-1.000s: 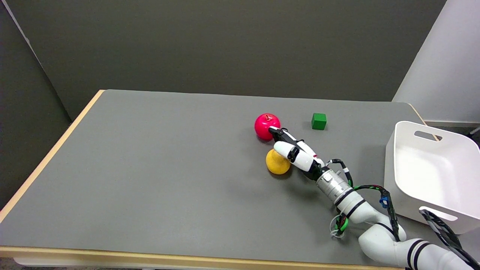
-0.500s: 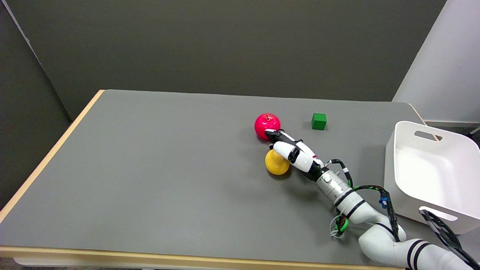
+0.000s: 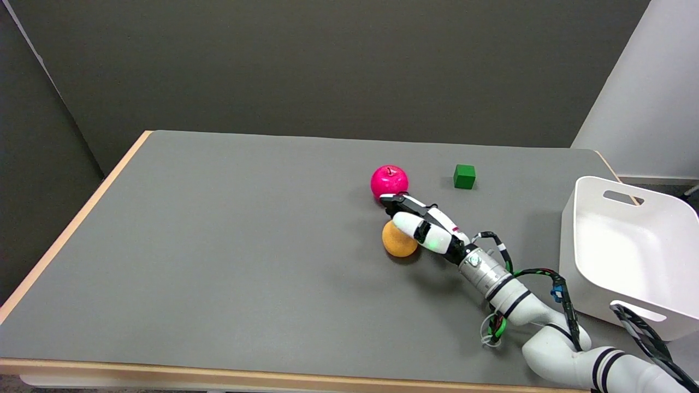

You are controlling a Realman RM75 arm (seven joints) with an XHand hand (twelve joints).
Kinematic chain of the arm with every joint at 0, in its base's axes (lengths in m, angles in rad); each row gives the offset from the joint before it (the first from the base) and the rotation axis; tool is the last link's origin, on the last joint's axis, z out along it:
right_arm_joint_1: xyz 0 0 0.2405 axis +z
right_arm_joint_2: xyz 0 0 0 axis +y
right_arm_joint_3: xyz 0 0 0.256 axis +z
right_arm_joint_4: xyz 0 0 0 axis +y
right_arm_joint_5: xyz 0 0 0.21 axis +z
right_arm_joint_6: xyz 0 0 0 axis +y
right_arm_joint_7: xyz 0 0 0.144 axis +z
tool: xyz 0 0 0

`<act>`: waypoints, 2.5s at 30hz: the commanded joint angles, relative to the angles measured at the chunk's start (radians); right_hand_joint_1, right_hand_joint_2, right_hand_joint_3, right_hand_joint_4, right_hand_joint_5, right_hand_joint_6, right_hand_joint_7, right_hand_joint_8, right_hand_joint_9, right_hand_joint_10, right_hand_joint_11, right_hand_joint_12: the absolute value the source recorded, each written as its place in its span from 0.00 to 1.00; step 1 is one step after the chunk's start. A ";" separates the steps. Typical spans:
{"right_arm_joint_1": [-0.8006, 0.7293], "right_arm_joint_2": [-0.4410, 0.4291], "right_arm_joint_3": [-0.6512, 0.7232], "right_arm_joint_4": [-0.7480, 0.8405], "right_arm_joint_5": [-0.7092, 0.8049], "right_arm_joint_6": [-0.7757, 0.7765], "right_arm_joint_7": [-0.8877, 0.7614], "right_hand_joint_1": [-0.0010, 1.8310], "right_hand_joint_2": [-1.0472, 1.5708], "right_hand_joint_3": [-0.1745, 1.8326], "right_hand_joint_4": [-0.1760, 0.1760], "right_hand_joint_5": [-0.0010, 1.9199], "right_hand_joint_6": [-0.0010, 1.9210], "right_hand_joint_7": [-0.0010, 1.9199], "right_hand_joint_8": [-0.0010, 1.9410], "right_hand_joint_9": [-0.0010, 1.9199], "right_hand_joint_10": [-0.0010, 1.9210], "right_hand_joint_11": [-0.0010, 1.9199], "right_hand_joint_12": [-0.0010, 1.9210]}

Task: Pick up the yellow pear.

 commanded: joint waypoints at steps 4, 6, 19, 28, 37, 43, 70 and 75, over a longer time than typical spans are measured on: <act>0.017 0.000 0.007 0.001 -0.059 -0.021 -0.085 0.27 0.64 0.57 0.43 0.12 0.27 0.13 0.21 0.07 0.35 0.00 0.48; 0.019 0.000 0.007 0.005 -0.056 -0.023 -0.110 0.30 0.64 0.57 0.43 0.13 0.28 0.14 0.22 0.07 0.35 0.00 0.48; 0.028 0.001 0.007 0.001 -0.060 -0.025 -0.112 0.44 0.65 0.55 0.46 0.14 0.26 0.15 0.17 0.07 0.33 0.00 0.49; 0.034 0.001 0.007 0.005 -0.057 -0.025 -0.151 0.53 0.69 0.54 0.42 0.16 0.46 0.22 0.33 0.17 0.44 0.07 0.63; 0.034 0.000 0.007 0.005 -0.057 -0.023 -0.151 0.59 0.71 0.53 0.37 0.18 0.67 0.21 0.68 0.24 0.66 0.01 0.93; 0.034 0.000 0.007 0.005 -0.053 -0.018 -0.151 0.55 0.92 0.13 0.59 0.24 0.92 0.27 0.89 0.24 0.74 0.00 0.97; 0.044 0.000 0.043 0.019 -0.047 0.052 -0.170 0.55 0.88 0.26 0.42 0.22 0.91 0.30 0.96 0.32 0.99 0.00 1.00; 0.048 0.000 0.052 0.019 -0.047 0.071 -0.170 0.56 0.88 0.26 0.42 0.22 0.91 0.31 0.94 0.33 1.00 0.00 1.00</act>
